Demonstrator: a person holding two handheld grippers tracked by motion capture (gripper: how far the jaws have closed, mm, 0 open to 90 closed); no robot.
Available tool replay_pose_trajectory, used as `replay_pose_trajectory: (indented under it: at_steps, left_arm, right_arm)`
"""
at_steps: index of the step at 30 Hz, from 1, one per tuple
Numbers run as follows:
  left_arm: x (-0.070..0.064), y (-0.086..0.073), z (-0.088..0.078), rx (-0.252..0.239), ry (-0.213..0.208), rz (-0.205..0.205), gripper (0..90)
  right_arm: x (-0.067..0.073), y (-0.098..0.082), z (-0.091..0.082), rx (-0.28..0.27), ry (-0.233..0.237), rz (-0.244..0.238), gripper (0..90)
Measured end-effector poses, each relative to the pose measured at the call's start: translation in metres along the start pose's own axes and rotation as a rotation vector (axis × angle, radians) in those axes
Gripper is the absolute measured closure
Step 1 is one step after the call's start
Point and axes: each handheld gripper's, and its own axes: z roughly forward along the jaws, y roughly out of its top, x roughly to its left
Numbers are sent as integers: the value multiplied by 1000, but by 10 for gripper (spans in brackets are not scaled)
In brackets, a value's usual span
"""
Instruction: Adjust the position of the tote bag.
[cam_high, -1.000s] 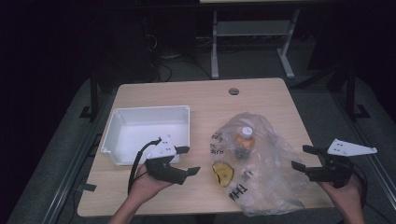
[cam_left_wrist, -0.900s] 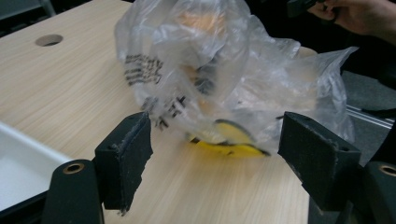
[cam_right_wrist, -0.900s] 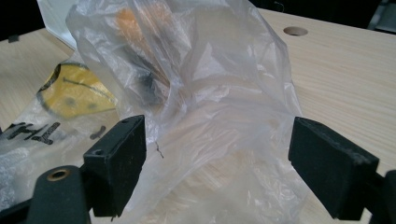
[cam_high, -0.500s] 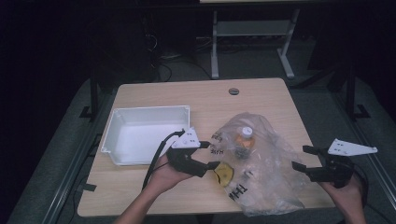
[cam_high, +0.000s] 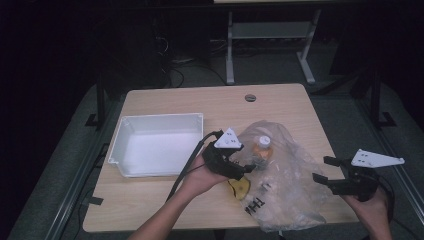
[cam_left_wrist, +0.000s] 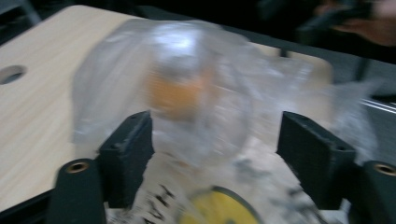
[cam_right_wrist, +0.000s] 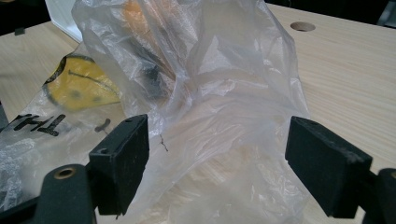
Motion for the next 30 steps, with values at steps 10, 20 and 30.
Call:
replay_pose_trajectory:
  at_steps: [10,20,30]
  left_arm:
    - [5,3,28,81,16,-2,382]
    - [8,1,31,132,12,24,687]
    - [15,-3,27,152,48,36,877]
  right_arm:
    - [0,3,7,11,21,-8,221]
    - [-2,1,0,-3,7,7,229]
    - [4,1,3,14,15,-1,237]
